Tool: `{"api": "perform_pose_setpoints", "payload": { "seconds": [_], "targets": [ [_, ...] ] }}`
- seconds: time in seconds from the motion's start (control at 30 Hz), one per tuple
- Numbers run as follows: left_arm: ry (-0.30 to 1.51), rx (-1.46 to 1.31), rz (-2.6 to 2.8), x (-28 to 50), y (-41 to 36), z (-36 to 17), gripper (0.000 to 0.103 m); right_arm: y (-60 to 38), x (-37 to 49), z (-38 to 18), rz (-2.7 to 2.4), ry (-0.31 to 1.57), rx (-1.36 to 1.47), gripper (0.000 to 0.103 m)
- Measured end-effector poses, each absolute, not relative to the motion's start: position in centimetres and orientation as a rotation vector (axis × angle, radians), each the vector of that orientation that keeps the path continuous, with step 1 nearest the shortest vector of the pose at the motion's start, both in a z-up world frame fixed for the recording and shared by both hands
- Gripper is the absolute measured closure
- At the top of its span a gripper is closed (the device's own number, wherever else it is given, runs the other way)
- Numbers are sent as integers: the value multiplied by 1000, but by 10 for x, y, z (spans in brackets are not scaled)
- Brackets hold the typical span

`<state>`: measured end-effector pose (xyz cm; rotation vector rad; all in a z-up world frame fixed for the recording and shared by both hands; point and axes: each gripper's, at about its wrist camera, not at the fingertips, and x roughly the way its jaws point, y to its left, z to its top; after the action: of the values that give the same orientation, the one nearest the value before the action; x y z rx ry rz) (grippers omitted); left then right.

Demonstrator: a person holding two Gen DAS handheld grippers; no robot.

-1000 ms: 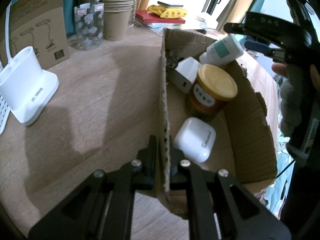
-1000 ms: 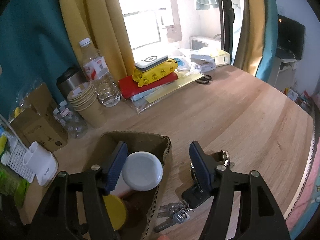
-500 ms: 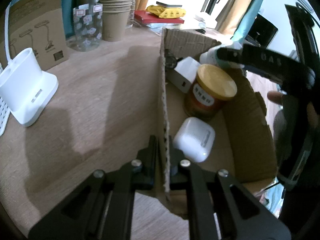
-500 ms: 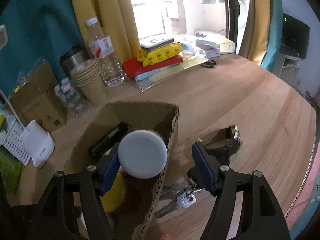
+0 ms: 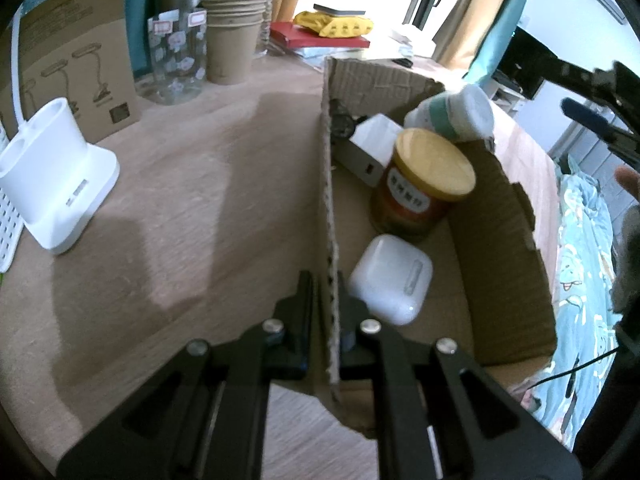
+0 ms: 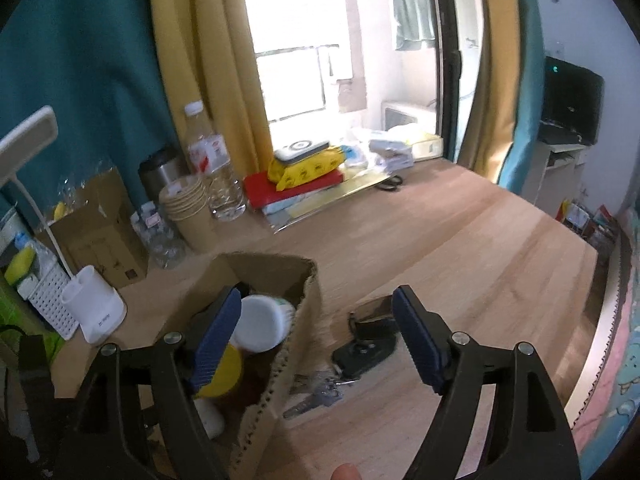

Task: Organize rigid objects
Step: 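Move the right gripper back toward the wristwatch on the table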

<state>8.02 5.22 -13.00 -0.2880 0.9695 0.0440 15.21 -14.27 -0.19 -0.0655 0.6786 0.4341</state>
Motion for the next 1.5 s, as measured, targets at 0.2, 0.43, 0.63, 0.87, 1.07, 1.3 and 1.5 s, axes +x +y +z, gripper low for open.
{"api": "perform_pose_setpoints", "payload": {
  "seconds": [0.2, 0.43, 0.63, 0.87, 1.07, 1.3, 1.5],
  "targets": [
    [971, -289, 44, 80, 52, -130, 94, -160, 153, -5, 403, 702, -80, 22],
    [971, -292, 46, 80, 52, -131, 94, -175, 161, -34, 360, 771, -96, 22],
    [973, -296, 46, 80, 53, -131, 94, -184, 177, -61, 334, 824, -76, 22],
    [977, -301, 48, 81, 54, -132, 94, -179, 204, -80, 327, 864, -36, 22],
    [979, -308, 53, 81, 54, -133, 94, -174, 230, -80, 305, 881, 3, 22],
    [980, -308, 53, 81, 54, -133, 94, -174, 252, -81, 285, 894, 35, 22],
    [984, -306, 52, 82, 55, -134, 94, -177, 260, -91, 269, 920, 61, 22]
  ]
}}
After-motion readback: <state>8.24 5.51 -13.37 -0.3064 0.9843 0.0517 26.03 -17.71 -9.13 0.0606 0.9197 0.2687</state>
